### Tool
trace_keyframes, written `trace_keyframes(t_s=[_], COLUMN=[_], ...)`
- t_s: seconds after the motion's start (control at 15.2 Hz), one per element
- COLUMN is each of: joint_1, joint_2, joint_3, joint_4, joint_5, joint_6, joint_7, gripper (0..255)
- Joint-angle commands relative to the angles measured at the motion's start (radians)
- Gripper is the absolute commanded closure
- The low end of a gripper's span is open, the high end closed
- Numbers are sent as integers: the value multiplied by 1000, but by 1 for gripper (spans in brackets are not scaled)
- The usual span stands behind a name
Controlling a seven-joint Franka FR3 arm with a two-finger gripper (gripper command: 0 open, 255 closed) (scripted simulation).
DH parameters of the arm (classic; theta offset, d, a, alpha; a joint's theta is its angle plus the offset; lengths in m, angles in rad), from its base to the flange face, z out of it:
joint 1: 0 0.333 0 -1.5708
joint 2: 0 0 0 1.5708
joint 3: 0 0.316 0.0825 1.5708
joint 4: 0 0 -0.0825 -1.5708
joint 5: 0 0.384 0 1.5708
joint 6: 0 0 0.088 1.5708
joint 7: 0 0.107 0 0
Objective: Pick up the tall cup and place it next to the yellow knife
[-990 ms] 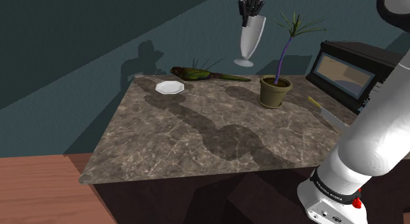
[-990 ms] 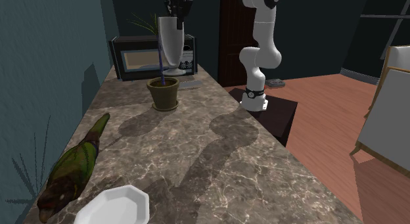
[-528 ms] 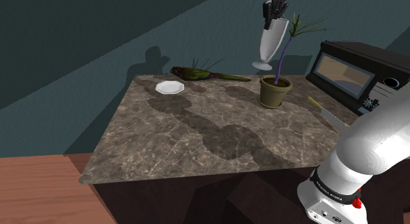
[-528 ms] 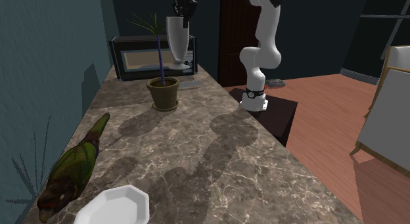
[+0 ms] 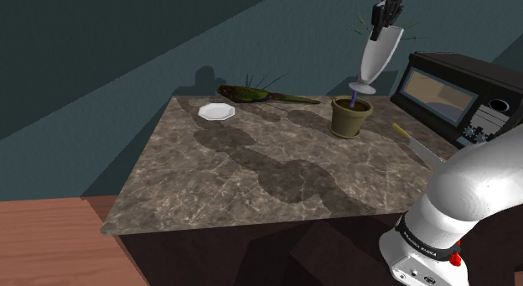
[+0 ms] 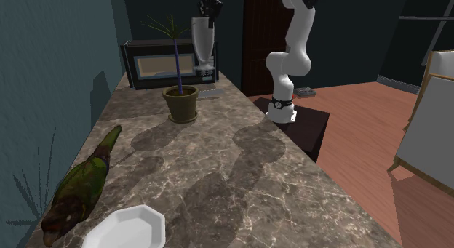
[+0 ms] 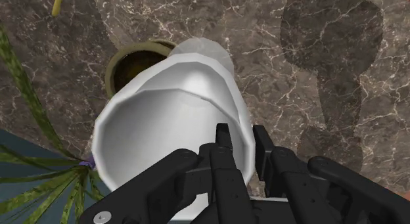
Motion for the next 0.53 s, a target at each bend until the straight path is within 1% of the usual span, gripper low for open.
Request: trace_keyframes(t_s=[0.0, 0.4, 0.46], joint_1=[-15, -61, -73], joint_2=[-44, -146, -168], joint_3=[-20, -95, -116], joint_4=[-32, -87, -95], joint_5=[-17, -72, -88], joint_6=[-9, -44, -54], joint_7=[-33, -144, -175], gripper=[255, 255, 255])
